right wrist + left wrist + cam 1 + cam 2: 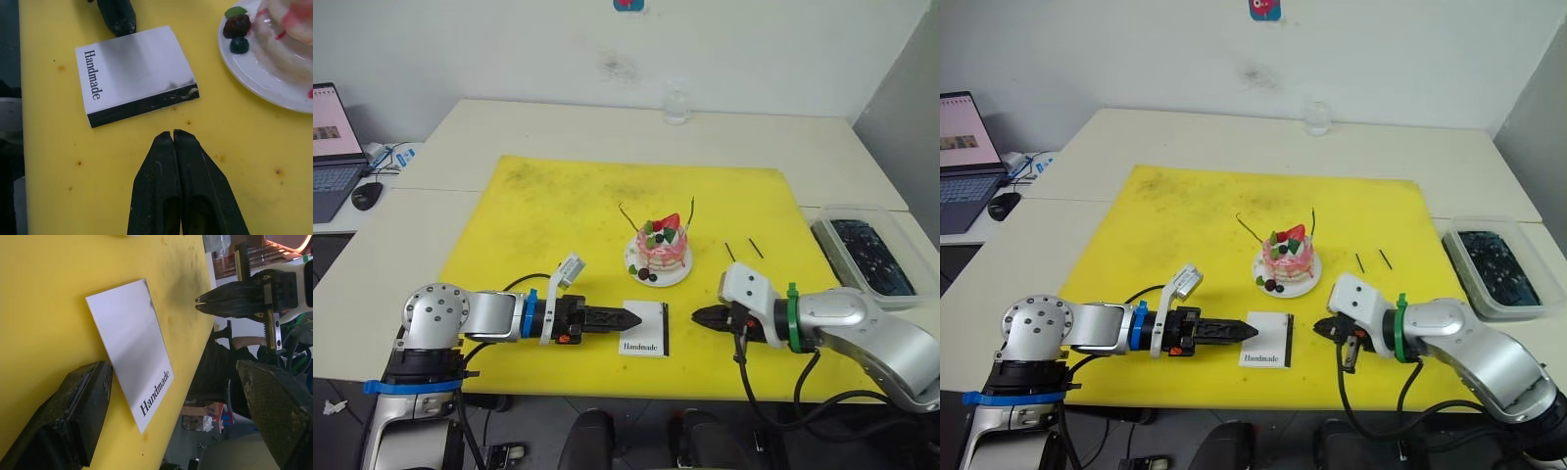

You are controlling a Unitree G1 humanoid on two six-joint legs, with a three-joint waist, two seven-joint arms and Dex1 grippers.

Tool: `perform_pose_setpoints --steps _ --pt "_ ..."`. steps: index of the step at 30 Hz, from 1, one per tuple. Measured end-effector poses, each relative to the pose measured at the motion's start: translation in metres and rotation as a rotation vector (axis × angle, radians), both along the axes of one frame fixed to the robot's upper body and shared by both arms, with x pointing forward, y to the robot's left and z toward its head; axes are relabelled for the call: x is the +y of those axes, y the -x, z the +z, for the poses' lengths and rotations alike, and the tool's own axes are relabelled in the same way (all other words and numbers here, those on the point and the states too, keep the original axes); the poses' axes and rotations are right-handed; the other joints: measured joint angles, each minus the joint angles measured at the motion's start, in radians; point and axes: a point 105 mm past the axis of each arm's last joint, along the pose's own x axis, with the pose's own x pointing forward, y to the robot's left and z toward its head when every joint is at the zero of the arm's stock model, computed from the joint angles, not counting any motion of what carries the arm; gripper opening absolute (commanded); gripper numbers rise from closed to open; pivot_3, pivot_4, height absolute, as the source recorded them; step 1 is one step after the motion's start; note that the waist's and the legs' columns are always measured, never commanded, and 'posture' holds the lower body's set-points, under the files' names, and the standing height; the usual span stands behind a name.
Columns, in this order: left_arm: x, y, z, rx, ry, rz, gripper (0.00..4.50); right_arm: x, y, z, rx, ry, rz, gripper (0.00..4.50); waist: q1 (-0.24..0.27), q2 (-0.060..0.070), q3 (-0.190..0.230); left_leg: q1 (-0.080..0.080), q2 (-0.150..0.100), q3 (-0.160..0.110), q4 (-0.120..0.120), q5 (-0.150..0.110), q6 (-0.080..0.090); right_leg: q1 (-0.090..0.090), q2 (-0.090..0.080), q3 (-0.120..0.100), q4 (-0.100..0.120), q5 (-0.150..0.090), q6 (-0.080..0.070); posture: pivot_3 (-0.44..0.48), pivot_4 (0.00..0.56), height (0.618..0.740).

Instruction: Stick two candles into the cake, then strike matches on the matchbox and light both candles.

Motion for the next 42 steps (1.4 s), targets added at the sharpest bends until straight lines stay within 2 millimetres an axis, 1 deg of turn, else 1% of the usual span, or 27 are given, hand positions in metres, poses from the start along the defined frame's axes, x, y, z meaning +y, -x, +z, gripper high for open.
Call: perform_pose_setpoints --steps 9,12,18,30,35,38,42 --pt "-0.006 0.001 -0.003 0.007 0.005 -0.008 4.5 0.014 0.0 -0.023 0.056 0.026 0.005 0.05 0.001 0.0 0.0 0.0 -0.001 0.0 0.0 0.0 0.0 0.0 0.0 0.0 0.0 0.0 0.0 0.0 0.15 0.74" --pt "-0.007 0.001 -0.003 0.007 0.003 -0.006 4.5 0.017 -0.001 -0.024 0.049 0.022 0.005 0.05 0.0 0.0 0.0 0.0 0.0 0.0 0.0 0.0 0.0 0.0 0.0 0.0 0.0 0.0 0.0 0.0 0.15 0.74" --pt "-0.008 0.002 -0.005 0.0 -0.003 -0.005 4.5 0.03 -0.002 -0.026 0.045 -0.016 0.01 0.05 0.0 0.0 -0.001 0.001 0.0 0.0 0.0 0.0 0.0 0.0 0.0 0.0 0.0 0.0 0.0 0.0 0.15 0.74" --pt "-0.009 0.004 -0.006 -0.009 -0.007 -0.001 4.5 0.045 0.003 -0.025 0.041 -0.051 0.061 0.05 -0.001 0.0 -0.001 0.001 0.0 0.0 0.0 0.0 0.0 0.0 0.0 0.0 0.0 0.0 0.0 0.0 0.15 0.74" --pt "-0.009 0.005 -0.006 -0.014 -0.014 -0.002 4.5 0.048 0.002 -0.026 0.035 -0.052 0.066 0.05 -0.001 0.0 -0.001 0.001 0.0 0.0 0.0 0.0 0.0 0.0 0.0 0.0 0.0 0.0 0.0 0.0 0.15 0.74" --pt "-0.009 0.005 -0.007 -0.017 -0.021 0.001 3.88 0.049 0.002 -0.026 0.035 -0.051 0.068 0.0 -0.001 0.0 -0.001 0.001 0.0 0.0 0.0 0.0 0.0 0.0 0.0 0.0 0.0 0.0 0.0 0.0 0.15 0.74" --pt "-0.008 0.004 -0.013 -0.013 -0.044 0.025 2.65 0.049 0.002 -0.025 0.033 -0.052 0.07 0.0 -0.001 0.0 -0.001 0.001 0.0 0.0 0.0 0.0 0.0 0.0 0.0 0.0 0.0 0.0 0.0 0.0 0.15 0.74"
